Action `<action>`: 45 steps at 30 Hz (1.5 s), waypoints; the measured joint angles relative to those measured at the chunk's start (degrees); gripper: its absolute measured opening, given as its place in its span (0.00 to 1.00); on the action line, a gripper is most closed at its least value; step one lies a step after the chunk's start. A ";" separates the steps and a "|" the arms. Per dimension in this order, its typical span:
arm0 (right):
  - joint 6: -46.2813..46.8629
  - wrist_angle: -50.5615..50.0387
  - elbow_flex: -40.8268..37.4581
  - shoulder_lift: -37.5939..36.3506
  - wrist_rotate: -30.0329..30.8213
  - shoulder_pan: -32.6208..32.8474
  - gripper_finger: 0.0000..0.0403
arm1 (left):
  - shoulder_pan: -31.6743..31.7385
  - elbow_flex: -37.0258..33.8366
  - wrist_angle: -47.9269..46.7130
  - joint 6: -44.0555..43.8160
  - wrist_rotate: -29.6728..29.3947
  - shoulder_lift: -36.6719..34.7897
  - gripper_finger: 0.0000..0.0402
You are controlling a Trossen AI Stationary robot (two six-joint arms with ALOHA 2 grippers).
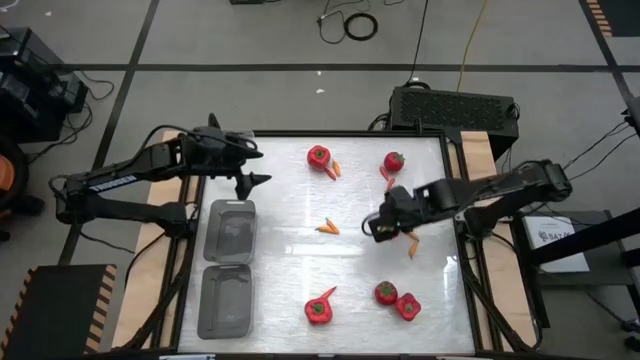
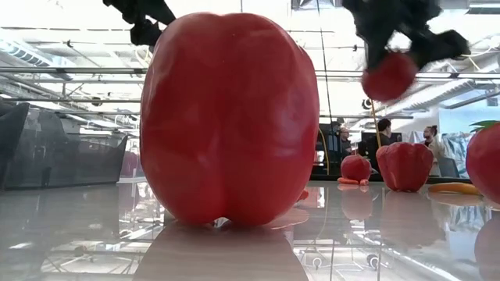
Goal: Sort produce into baskets
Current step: Put the red tomato into the transparent bin
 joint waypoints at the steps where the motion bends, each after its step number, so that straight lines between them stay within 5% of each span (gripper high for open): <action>1: -1.82 0.02 1.56 0.19 0.60 -1.22 0.67 | -0.07 -0.36 0.03 0.23 -0.02 -0.07 0.89; 10: -23.53 7.48 10.47 7.72 2.04 -14.99 0.67 | -0.11 -4.66 -0.75 -0.70 -0.08 -1.23 0.89; 20: -42.38 30.45 16.70 22.11 -6.60 -26.00 0.67 | -0.63 -5.92 -3.58 -6.01 -0.07 -3.91 0.89; 27: -50.53 42.09 27.59 34.94 -10.22 -28.09 0.67 | -2.82 -5.92 -5.65 -10.28 -0.19 -5.53 0.89; 45: -56.22 44.50 67.64 66.56 -14.16 -28.18 0.69 | -3.43 -5.92 -13.60 -16.07 -1.15 -10.07 0.89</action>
